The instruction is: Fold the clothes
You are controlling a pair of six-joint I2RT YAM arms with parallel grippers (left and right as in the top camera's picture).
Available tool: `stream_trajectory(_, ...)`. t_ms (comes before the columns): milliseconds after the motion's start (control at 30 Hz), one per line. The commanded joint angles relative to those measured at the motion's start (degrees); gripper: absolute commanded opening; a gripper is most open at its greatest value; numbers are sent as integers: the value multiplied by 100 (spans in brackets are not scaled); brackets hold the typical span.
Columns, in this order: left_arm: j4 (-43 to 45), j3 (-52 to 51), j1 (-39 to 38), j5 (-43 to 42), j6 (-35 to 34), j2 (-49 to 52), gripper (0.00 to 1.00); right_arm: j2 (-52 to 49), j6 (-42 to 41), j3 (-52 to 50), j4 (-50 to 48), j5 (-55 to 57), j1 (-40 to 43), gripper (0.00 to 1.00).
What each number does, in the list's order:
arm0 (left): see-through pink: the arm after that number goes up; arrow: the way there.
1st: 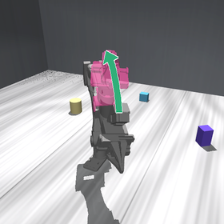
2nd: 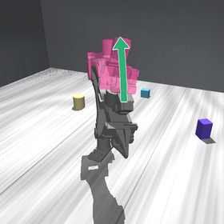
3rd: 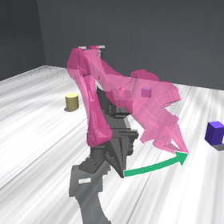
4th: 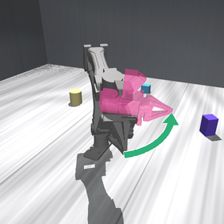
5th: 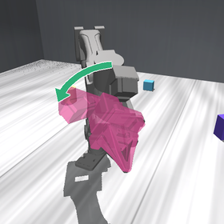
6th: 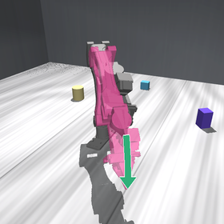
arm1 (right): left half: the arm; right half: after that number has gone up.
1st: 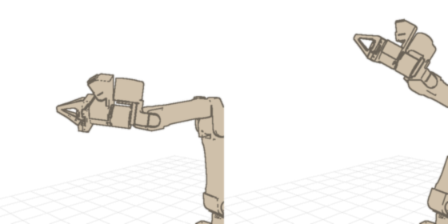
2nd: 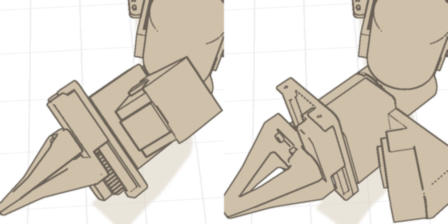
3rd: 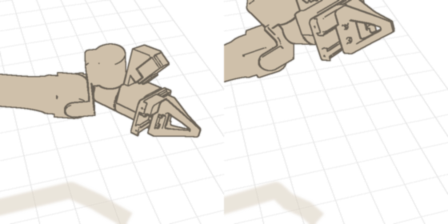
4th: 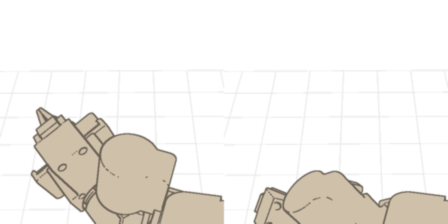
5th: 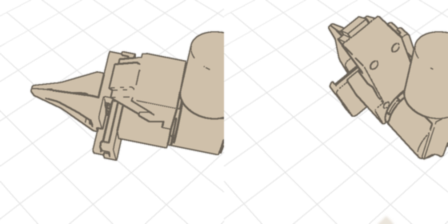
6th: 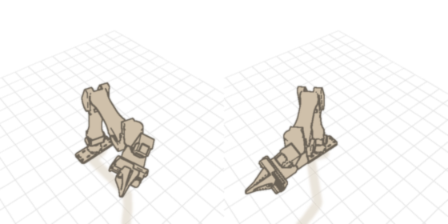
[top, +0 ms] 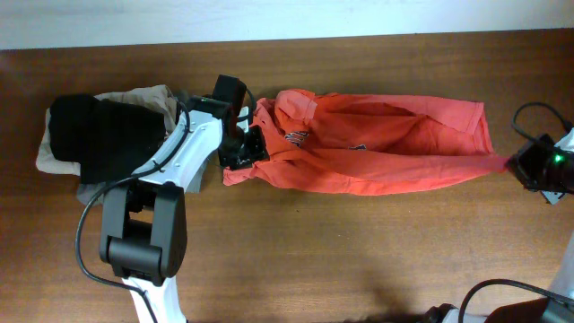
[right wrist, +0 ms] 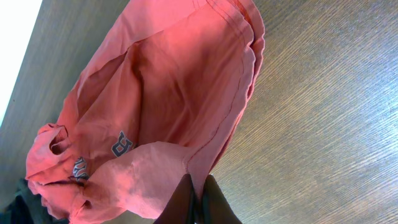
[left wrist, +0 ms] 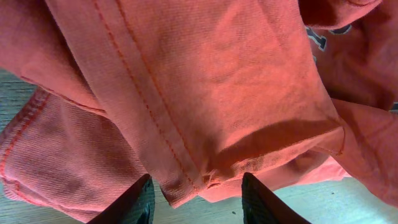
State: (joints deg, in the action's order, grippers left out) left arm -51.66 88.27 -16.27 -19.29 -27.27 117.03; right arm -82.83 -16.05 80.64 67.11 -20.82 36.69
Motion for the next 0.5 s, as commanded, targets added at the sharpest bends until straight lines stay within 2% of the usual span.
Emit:
stream_trajectory(0, -24, -39, 20, 225, -229, 50, 46, -13, 15, 70, -2, 55, -31, 4)
stream_trajectory(167, 83, -39, 28, 269, -269, 50, 45, -13, 17, 70, -2, 57, -31, 4)
stream_trajectory(300, 330, -39, 28, 258, -273, 52, 31, -13, 17, 70, -2, 57, -31, 4)
stream_trajectory(467, 302, -39, 28, 256, -293, 76, 27, -13, 15, 70, 0, 57, -31, 4)
